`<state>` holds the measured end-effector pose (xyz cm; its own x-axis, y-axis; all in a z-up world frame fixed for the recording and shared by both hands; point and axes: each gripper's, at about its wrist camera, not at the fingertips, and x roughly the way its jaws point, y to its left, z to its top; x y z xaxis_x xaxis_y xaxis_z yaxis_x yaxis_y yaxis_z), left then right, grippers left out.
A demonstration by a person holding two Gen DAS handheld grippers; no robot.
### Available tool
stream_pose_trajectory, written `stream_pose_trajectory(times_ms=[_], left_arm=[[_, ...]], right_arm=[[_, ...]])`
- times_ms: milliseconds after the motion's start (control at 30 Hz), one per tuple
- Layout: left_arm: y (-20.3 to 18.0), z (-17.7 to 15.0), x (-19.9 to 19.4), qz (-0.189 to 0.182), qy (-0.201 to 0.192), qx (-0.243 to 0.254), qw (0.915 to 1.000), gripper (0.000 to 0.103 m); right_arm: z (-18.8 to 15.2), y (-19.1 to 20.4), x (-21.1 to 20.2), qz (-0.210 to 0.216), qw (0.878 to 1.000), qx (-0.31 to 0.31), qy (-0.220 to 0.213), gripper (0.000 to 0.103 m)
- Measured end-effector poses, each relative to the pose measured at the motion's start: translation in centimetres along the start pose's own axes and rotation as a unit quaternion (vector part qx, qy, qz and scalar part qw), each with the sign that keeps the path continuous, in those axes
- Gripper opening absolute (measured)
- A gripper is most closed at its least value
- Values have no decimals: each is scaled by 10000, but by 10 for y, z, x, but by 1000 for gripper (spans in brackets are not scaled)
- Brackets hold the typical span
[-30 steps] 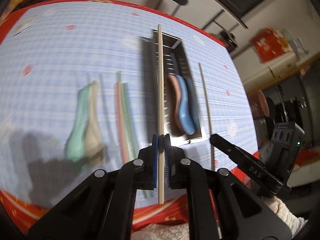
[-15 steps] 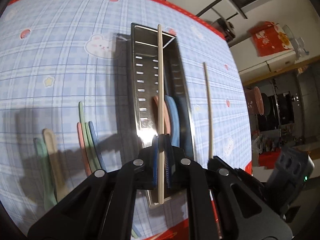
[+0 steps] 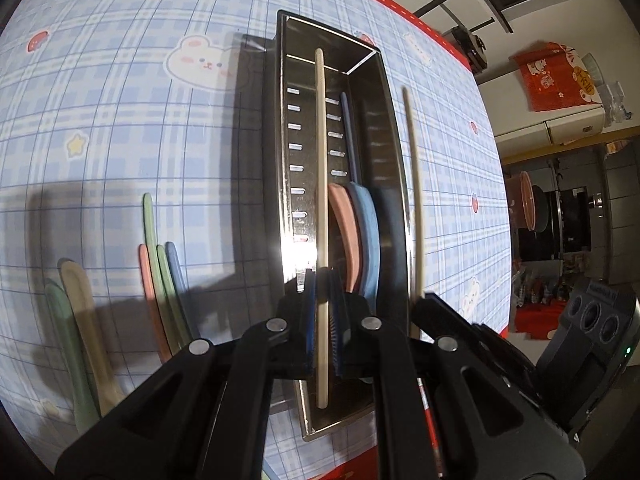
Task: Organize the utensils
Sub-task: 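Lower the chopsticks into the basket and open both tools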
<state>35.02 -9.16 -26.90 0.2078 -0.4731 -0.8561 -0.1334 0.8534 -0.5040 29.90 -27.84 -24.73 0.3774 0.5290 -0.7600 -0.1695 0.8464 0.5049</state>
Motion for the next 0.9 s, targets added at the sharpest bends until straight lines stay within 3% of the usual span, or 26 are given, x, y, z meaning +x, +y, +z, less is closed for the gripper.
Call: stream_pose_trajectory(times_ms=[500, 600, 633, 700, 800, 867, 900], left_arm=[[9, 0, -8, -22, -43, -86, 10000, 10], [12, 0, -15, -42, -83, -116, 9999, 11], [12, -1, -20, -42, -131, -108, 9998, 14], [13, -2, -32, -22, -241, -106, 9997, 25], [14, -7, -55, 1, -501, -38, 9987, 41], [17, -12, -73, 70, -717, -16, 9974, 60], [19, -14, -79, 90, -788, -14, 9968, 64]], right_arm=[[14, 11, 38, 95, 9996, -82, 249, 7], [14, 12, 38, 69, 9996, -110, 236, 11], [15, 12, 35, 65, 9997, -110, 217, 15], [16, 12, 29, 37, 9998, -108, 145, 39], [18, 14, 10, -5, 9997, -170, -148, 61], [18, 15, 0, -91, 9994, -211, -267, 76], [17, 16, -6, -172, 9990, -226, -339, 85]])
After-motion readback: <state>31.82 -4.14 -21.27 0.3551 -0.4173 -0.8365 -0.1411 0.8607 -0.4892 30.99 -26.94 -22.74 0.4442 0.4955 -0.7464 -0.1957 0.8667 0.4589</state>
